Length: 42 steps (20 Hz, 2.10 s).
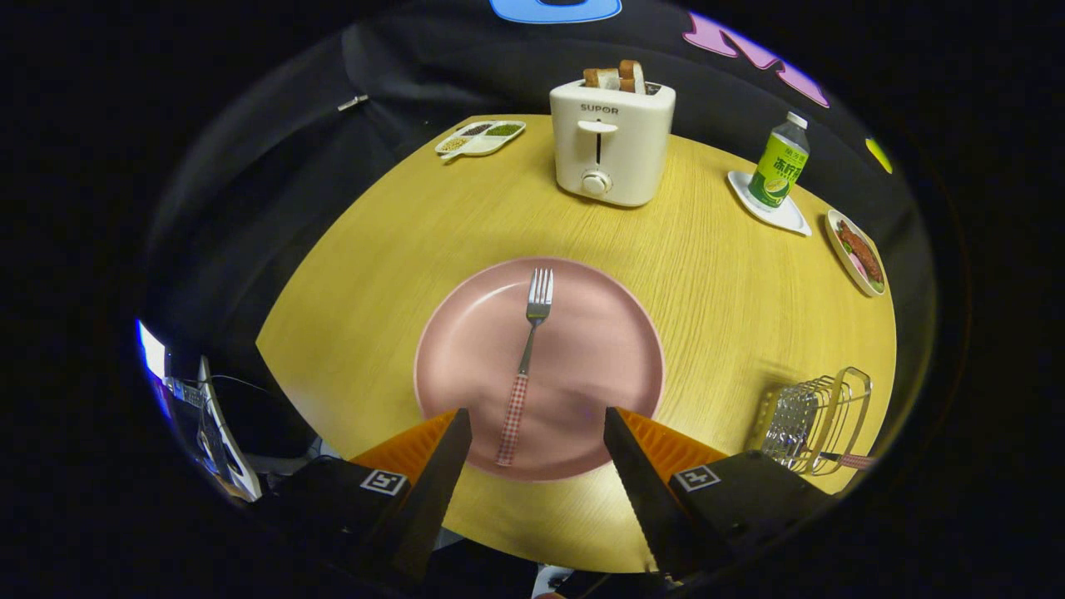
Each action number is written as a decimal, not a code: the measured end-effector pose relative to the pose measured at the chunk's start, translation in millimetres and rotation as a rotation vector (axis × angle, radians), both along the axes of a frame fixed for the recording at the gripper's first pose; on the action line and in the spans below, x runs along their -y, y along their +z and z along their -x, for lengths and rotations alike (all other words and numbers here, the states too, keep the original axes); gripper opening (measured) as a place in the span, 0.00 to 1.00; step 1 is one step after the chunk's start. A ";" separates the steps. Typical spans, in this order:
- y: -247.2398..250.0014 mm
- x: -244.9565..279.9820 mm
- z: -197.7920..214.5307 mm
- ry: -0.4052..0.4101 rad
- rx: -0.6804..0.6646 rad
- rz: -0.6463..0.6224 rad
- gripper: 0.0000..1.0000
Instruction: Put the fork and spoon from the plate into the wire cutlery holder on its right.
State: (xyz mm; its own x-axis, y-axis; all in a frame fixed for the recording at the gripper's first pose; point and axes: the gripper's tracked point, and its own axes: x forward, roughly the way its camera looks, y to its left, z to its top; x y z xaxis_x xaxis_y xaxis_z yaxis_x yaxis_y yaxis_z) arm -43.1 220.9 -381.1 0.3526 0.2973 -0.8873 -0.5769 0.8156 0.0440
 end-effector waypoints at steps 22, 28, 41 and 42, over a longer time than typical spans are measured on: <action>-47.5 2.5 2.7 -0.030 -0.033 0.140 0.34; -44.6 -9.5 15.1 -0.033 -0.187 -0.020 0.09; 48.1 43.0 26.3 0.036 -0.208 -0.086 0.06; 59.3 55.1 30.0 0.046 -0.214 -0.086 0.06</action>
State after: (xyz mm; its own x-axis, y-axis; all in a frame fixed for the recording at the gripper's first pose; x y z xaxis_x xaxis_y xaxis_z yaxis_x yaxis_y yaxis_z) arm -73.0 165.8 -321.8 0.1436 0.3869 -0.9109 -0.5837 0.7764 0.2378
